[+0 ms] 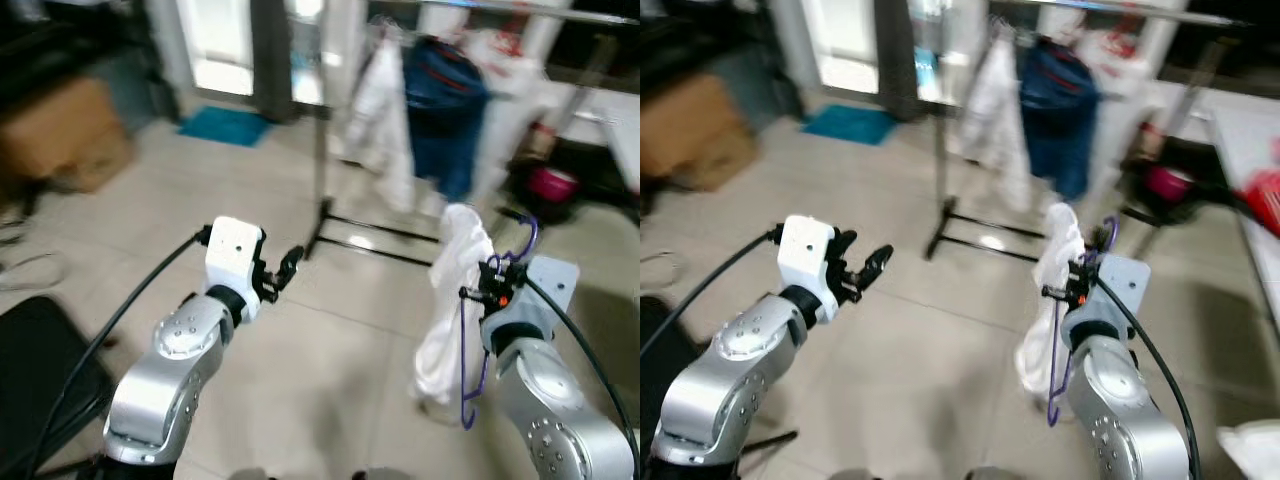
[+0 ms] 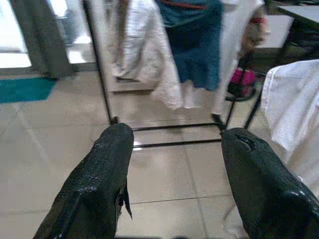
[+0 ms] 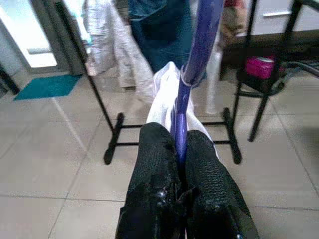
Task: Hang hanger
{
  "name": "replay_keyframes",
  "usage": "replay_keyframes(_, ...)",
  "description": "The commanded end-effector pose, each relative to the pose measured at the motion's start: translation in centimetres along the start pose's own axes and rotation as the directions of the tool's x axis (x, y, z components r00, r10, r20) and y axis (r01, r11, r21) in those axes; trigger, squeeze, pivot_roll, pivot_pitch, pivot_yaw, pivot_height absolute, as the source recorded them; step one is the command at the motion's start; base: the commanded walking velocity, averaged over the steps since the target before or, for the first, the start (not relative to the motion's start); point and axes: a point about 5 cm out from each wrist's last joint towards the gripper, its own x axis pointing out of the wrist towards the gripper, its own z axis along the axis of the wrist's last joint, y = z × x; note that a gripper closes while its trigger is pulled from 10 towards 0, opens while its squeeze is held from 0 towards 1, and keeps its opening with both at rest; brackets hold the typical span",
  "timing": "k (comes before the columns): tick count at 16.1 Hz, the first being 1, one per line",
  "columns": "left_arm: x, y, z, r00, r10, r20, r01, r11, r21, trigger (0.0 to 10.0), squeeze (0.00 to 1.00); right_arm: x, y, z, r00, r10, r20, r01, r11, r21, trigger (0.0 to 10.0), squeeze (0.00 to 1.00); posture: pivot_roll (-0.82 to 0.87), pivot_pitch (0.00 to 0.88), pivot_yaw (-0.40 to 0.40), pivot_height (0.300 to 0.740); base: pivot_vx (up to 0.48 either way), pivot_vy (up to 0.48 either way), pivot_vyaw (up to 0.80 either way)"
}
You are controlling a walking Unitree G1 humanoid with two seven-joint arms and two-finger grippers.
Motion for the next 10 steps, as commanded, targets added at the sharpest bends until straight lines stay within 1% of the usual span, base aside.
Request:
replay_keyframes(1,0.00,0.18,0.30,1.000,0.011,0.015,-0.011,1.000,0.016,10.0,0.00,-0.29,0.38,0.82,0.999,0.025,0.031,-0.026,1.000,0.004,10.0,0.00,0.04,0.036,0.022,0.740,0.000,0.000,-0.80)
replay_keyframes(4,-0.07,0.31,0.47,1.000,-0.014,0.017,0.014,1.000,-0.011,10.0,0.00,-0.29,0.59,0.66,0.999,0.040,0.016,-0.040,0.999,0.009,10.0,0.00,0.04,0.039,0.022,0.740,0.000,0.000,0.00)
replay_keyframes(8,-0.05,0.36,0.53,1.000,-0.023,0.018,0.023,0.999,-0.028,10.0,0.00,-0.33,0.71,0.47,0.999,0.051,-0.001,-0.051,0.999,0.002,10.0,0.00,0.04,0.039,0.023,0.740,0.000,0.000,0.00)
replay_keyframes(10,-0.02,0.43,0.60,0.999,-0.026,0.020,0.027,0.999,-0.033,10.0,0.00,-0.31,0.78,0.49,0.998,0.057,0.001,-0.057,0.998,0.004,10.0,0.00,0.04,0.039,0.023,0.740,0.249,0.000,0.00)
